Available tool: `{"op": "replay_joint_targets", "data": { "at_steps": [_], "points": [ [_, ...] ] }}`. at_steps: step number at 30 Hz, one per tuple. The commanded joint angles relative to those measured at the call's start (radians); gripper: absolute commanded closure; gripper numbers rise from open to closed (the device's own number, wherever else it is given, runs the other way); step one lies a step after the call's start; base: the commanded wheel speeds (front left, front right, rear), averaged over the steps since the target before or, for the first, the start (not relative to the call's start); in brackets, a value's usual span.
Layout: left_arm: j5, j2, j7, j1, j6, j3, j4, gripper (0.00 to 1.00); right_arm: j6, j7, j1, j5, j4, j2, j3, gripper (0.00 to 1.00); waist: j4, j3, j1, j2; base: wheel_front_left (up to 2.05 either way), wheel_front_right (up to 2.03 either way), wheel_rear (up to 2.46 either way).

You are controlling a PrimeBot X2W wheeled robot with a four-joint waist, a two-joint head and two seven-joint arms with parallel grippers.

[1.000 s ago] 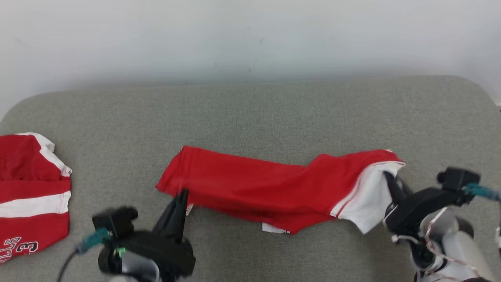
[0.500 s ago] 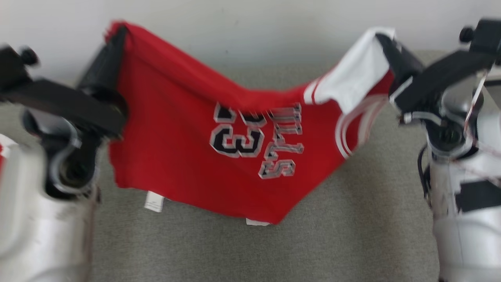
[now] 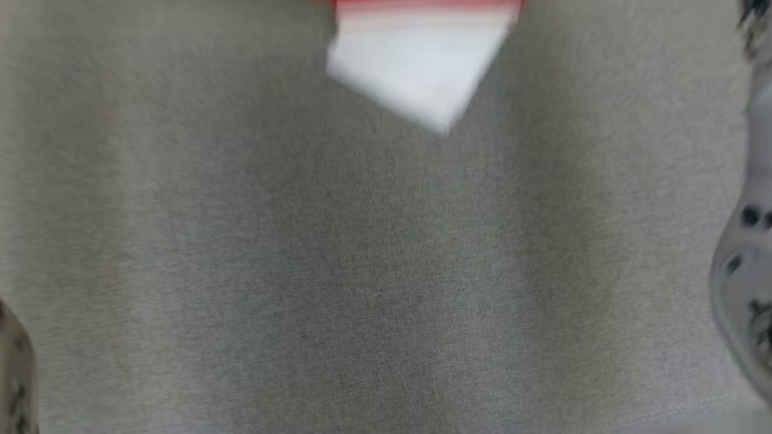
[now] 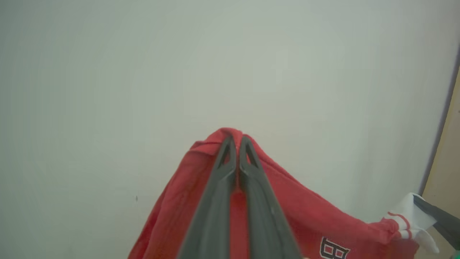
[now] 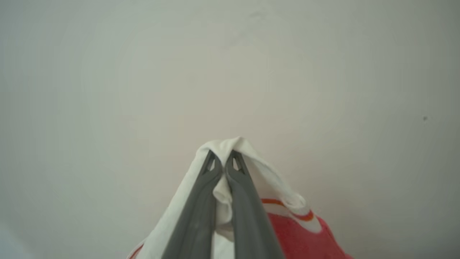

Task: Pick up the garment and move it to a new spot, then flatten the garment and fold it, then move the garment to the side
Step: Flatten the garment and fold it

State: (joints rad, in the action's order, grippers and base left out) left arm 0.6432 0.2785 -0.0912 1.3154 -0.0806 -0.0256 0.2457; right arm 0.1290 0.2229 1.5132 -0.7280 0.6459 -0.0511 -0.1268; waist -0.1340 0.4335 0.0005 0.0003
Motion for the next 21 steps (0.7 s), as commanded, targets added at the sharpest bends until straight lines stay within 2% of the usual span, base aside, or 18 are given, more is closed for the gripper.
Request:
{"op": "replay_joint_targets", "data": {
  "at_steps": [1,5,9,15,21],
  "points": [
    [-0.018,0.003,0.059,0.056,-0.008,0.011,0.022,1.00,0.003,-0.084,0.059,-0.018,0.032,0.001,-0.006,1.00,-0.030,0.174,-0.0005,-0.0003,0.00,0.00,0.00],
    [-0.011,-0.013,0.209,0.167,-0.013,0.055,0.074,1.00,0.003,-0.288,0.182,-0.043,0.073,0.002,0.019,1.00,-0.021,0.205,-0.0005,-0.0003,0.00,0.00,0.00],
    [-0.038,-0.002,0.291,0.219,-0.030,0.033,0.109,1.00,0.003,-0.405,0.242,-0.023,0.035,0.000,0.100,1.00,-0.019,0.248,-0.0005,-0.0003,0.00,0.00,0.00],
    [-0.025,-0.007,0.339,0.129,-0.046,0.002,0.161,1.00,0.003,-0.434,0.163,-0.023,-0.008,-0.047,0.263,1.00,-0.021,0.312,-0.0005,-0.0003,0.00,0.00,0.00],
    [0.019,-0.019,0.355,-0.032,-0.050,-0.030,0.168,1.00,0.003,-0.428,0.015,-0.098,-0.088,-0.130,0.387,1.00,-0.013,0.291,-0.0005,-0.0003,0.00,0.00,0.00]
  ]
}}
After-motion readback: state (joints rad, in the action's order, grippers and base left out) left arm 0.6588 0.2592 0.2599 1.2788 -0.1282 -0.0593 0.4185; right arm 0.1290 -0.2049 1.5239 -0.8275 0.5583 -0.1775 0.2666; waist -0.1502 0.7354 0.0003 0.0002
